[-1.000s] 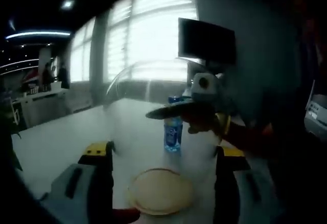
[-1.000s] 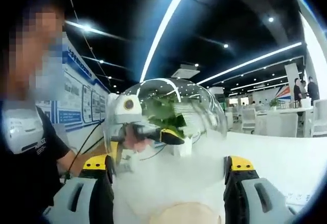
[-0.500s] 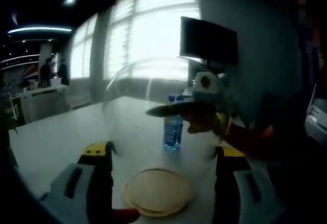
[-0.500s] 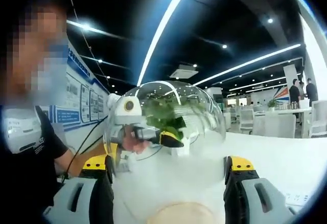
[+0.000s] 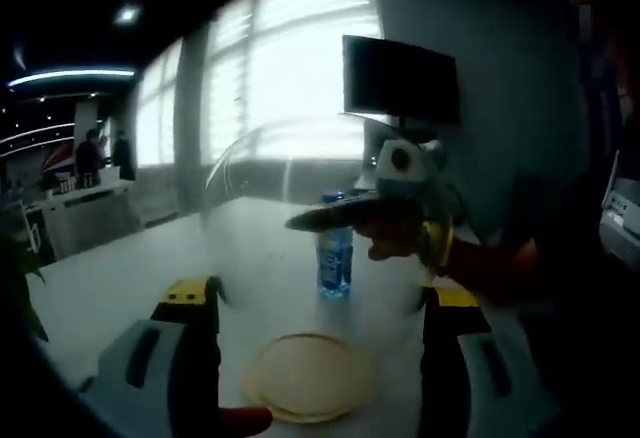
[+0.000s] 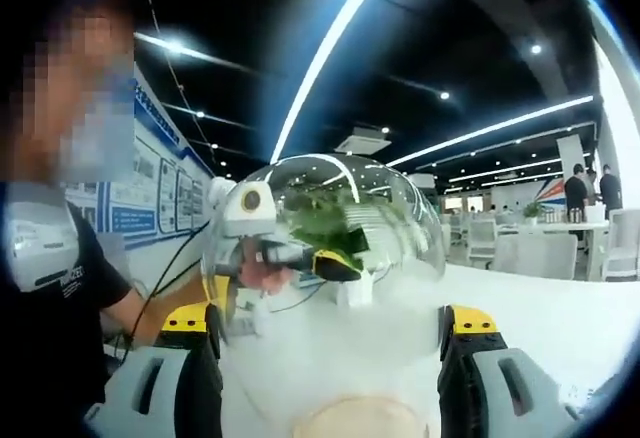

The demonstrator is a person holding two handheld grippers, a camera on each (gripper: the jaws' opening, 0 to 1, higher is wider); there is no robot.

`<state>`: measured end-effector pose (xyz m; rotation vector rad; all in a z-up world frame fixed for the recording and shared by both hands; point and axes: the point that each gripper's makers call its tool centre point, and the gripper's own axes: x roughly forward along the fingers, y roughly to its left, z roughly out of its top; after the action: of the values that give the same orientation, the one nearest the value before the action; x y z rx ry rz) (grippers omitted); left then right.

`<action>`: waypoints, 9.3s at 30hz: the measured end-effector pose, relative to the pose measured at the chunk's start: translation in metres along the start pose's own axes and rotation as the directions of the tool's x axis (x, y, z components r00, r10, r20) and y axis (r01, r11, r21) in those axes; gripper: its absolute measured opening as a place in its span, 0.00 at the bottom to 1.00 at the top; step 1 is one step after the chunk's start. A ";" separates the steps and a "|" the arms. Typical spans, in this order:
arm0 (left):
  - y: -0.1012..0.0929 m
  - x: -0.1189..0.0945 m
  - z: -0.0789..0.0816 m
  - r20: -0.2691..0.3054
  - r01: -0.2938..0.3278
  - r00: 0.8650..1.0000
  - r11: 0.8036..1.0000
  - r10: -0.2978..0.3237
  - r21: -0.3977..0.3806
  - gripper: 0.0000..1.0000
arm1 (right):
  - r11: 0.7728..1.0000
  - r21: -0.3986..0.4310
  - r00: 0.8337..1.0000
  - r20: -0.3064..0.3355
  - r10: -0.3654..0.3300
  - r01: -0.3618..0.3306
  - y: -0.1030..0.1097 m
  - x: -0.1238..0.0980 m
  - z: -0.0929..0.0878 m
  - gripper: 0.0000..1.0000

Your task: Open the cover put in the Mizone put the cover back on

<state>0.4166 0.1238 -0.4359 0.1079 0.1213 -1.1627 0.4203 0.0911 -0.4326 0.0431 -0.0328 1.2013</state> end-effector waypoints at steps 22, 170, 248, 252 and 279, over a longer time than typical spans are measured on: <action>-0.057 -0.023 -0.012 -0.079 -0.026 0.997 0.999 0.024 -0.031 0.72 | 1.000 -0.017 1.000 -0.026 -0.007 0.007 0.060 -0.018 -0.005 0.83; -0.133 -0.078 -0.051 0.078 -0.135 0.986 0.977 0.149 -0.164 0.62 | 0.987 0.136 0.996 0.044 0.079 -0.084 0.130 -0.071 -0.035 0.70; -0.108 -0.137 -0.103 0.041 -0.389 0.912 0.895 0.407 -0.218 0.46 | 0.864 -0.019 0.863 -0.045 -0.503 0.503 0.101 -0.159 -0.069 0.37; -0.103 -0.139 -0.107 0.028 -0.420 0.901 0.886 0.433 -0.196 0.46 | 0.853 -0.006 0.853 -0.033 -0.521 0.521 0.099 -0.163 -0.068 0.37; -0.058 -0.138 -0.116 0.091 -0.494 0.848 0.841 0.522 -0.223 0.42 | 0.738 0.000 0.737 -0.022 -0.675 0.675 0.039 -0.180 -0.053 0.31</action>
<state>0.3044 0.2427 -0.5306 -0.1151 0.0648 -0.6138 0.3194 -0.0595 -0.4935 0.0445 0.0079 0.4607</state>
